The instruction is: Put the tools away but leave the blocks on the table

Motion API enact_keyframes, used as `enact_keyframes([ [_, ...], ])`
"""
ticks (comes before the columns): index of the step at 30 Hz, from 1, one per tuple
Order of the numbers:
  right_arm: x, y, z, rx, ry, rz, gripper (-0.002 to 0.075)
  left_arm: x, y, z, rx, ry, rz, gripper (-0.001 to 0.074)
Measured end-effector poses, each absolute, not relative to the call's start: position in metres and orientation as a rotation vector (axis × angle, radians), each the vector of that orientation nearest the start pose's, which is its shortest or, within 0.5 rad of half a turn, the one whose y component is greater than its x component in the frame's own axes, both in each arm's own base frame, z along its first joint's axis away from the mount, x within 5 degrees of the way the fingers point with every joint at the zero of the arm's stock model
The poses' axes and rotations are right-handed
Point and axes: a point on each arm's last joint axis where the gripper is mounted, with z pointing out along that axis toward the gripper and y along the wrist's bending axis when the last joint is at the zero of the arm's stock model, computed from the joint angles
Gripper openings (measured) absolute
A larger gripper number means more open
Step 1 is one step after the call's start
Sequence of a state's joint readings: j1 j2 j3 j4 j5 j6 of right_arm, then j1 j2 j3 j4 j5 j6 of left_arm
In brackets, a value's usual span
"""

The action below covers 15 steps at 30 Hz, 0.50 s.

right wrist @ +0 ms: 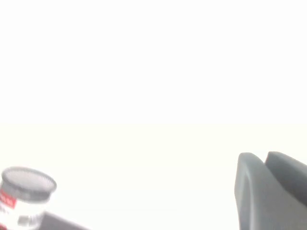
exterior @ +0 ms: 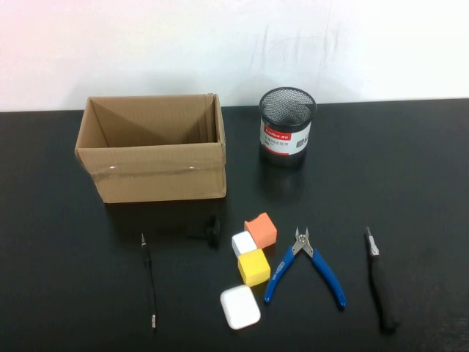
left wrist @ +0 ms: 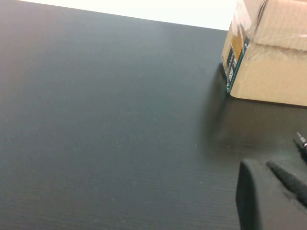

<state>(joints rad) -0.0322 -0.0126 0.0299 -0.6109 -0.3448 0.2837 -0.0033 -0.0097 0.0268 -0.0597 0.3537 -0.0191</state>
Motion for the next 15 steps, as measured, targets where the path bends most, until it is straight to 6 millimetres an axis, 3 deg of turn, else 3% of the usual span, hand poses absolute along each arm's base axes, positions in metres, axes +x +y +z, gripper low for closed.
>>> enact_keyframes([
  [7,0.040,0.022,0.245,-0.291,0.974,-0.036,-0.0007,0.053,-0.002,0.173,-0.052,1.854,-0.074,-0.0004],
  [11,0.023,0.018,0.266,-0.156,0.697,0.128,-0.0007,0.053,-0.002,0.173,-0.052,1.854,-0.074,-0.0004],
  [15,0.009,0.001,0.296,0.076,0.551,0.240,-0.0007,0.053,-0.002,0.173,-0.052,1.854,-0.074,-0.0004],
])
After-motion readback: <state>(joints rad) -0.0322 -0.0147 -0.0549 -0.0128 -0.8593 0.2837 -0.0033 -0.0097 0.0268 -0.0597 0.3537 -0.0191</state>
